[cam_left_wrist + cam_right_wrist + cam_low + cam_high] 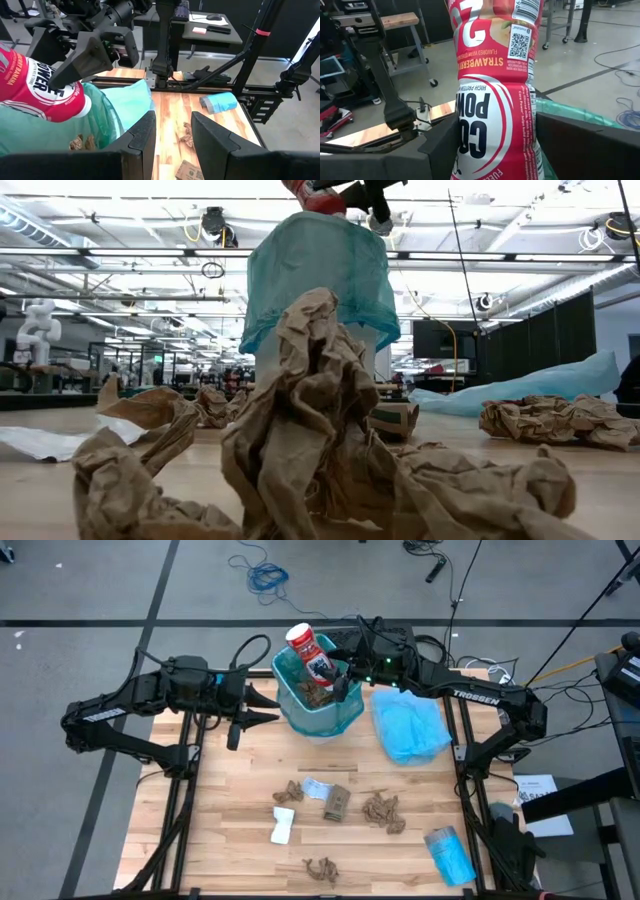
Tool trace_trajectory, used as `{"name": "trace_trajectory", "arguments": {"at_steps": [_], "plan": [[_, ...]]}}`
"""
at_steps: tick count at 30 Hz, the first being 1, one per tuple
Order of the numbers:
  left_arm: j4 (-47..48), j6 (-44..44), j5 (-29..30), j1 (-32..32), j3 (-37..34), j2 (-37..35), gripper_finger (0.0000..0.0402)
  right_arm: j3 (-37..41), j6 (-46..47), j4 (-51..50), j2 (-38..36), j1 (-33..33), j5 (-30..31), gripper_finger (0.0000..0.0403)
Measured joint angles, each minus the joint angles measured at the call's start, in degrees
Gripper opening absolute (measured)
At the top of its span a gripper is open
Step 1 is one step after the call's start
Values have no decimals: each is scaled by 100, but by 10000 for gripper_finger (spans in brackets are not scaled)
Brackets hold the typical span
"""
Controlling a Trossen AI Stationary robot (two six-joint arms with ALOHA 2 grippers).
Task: Place trash/remove bag and relplace
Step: Put the red bottle into the blue trash bag inside the white trash bin, then put the brown paper into the blue trash bag inside the white trash bin
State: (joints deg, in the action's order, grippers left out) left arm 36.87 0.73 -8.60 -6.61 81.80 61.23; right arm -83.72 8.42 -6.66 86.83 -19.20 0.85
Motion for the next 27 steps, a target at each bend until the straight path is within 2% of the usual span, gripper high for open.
{"name": "trace_trajectory", "arguments": {"at_steps": [5, 11, 27], "plan": [[27, 0, 1, 0, 0, 0, 121, 0, 57, -3, -2, -117, -228, 270], [24, 4, 2, 0, 0, 0, 121, 0, 180, 1, -2, -216, -209, 295], [23, 37, 2, 0, 0, 0, 121, 0, 182, 1, -4, -210, -224, 297]]}}
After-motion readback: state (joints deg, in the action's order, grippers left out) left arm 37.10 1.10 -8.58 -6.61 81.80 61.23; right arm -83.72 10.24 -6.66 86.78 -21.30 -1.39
